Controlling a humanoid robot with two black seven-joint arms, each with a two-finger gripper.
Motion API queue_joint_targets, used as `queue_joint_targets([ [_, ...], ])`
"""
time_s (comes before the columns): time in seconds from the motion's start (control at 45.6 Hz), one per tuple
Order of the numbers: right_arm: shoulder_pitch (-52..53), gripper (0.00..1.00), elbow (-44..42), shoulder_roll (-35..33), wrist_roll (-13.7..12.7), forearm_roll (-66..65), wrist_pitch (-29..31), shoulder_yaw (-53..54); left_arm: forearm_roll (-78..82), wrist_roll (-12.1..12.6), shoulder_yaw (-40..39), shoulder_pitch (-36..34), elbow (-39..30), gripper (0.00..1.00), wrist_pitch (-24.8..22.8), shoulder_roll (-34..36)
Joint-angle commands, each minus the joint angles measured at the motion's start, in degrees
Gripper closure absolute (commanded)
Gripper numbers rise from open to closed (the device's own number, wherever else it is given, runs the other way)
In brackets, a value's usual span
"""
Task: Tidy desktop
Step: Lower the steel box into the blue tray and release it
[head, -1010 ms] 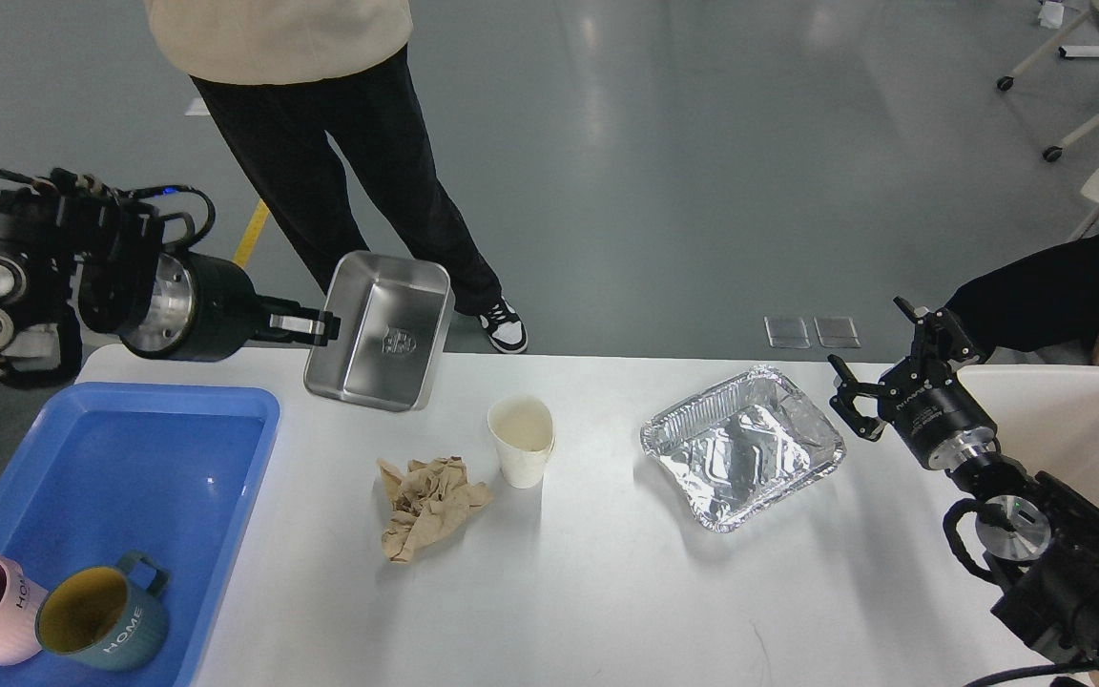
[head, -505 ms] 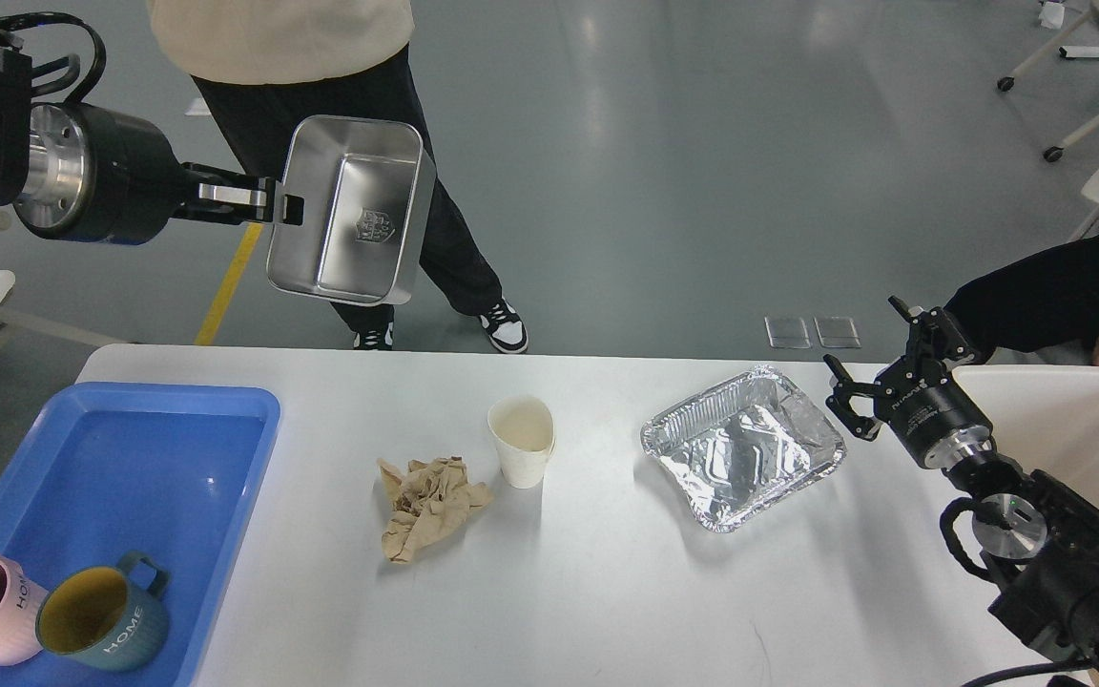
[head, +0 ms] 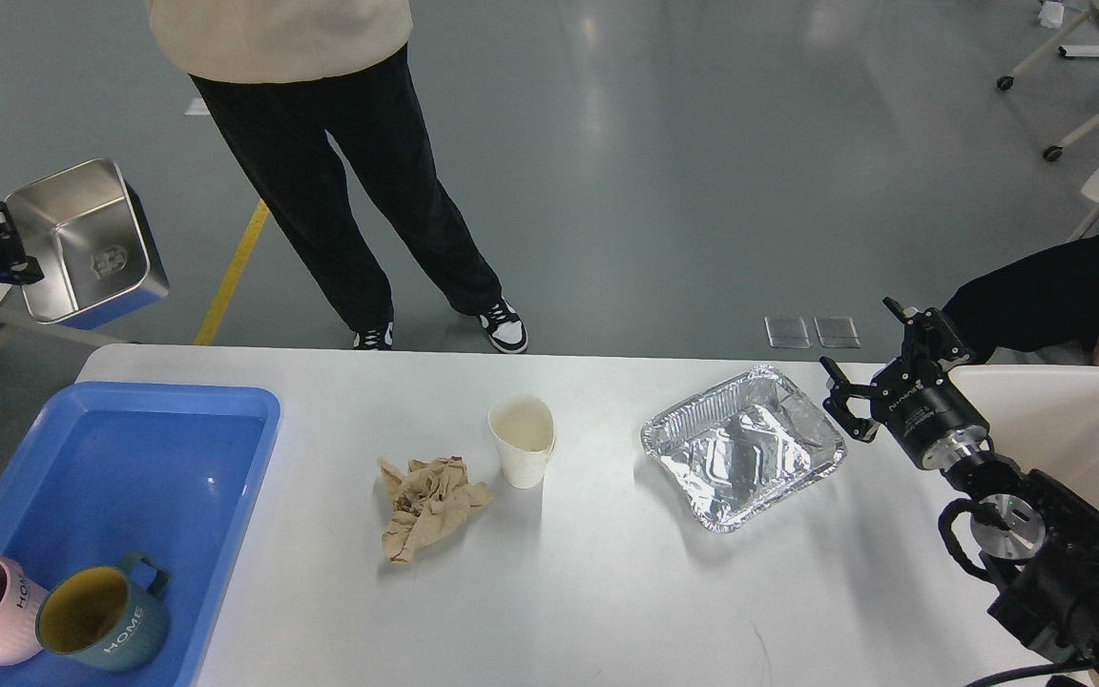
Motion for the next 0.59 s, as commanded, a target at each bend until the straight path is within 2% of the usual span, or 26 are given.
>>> queue_joint_targets([
  [0.0, 0.0, 0.00, 0.0, 0.2, 0.0, 0.0, 0.0, 0.0, 7.0, -5.5, -1.7, 3.5, 6.9, 1.00, 0.0, -1.2],
  [0.066, -0.1, 0.00, 0.0, 0.2, 0.0, -0.1, 0.1, 0.0, 12.5, -11.5, -1.0, 5.4, 8.6, 1.00, 0.0, -1.3],
  [0.154, -0.2, 0.00, 0.0, 0.2, 0.0, -0.4, 0.0, 0.0, 20.6, -20.8, 1.5, 8.7, 9.4, 1.00, 0.0, -1.5],
  [0.219, -0.2, 0.00, 0.0, 0.3, 0.0, -0.8, 0.0, 0.0, 25.5, -27.1, 5.0, 9.8, 10.3, 1.00, 4.8, -1.7],
  [0.285, -0.2, 0.00, 0.0, 0.4, 0.1, -1.1, 0.0, 0.0, 27.4, -32.0, 10.2, 9.9, 12.1, 1.00, 10.5, -1.9],
  [0.373, -0.3, 0.00, 0.0, 0.4, 0.1, -1.1, 0.0, 0.0, 26.9, -36.5, 18.1, 9.3, 16.0, 0.99, 15.9, -2.8],
  [0.439, -0.4, 0.00, 0.0, 0.4, 0.1, -1.2, 0.0, 0.0, 27.0, -39.2, 22.0, 8.6, 18.3, 0.99, 17.8, -3.7],
  [0.571, -0.3, 0.00, 0.0, 0.4, 0.1, -1.2, 0.0, 0.0, 27.4, -42.0, 27.8, 6.6, 22.9, 0.99, 20.5, -7.0],
])
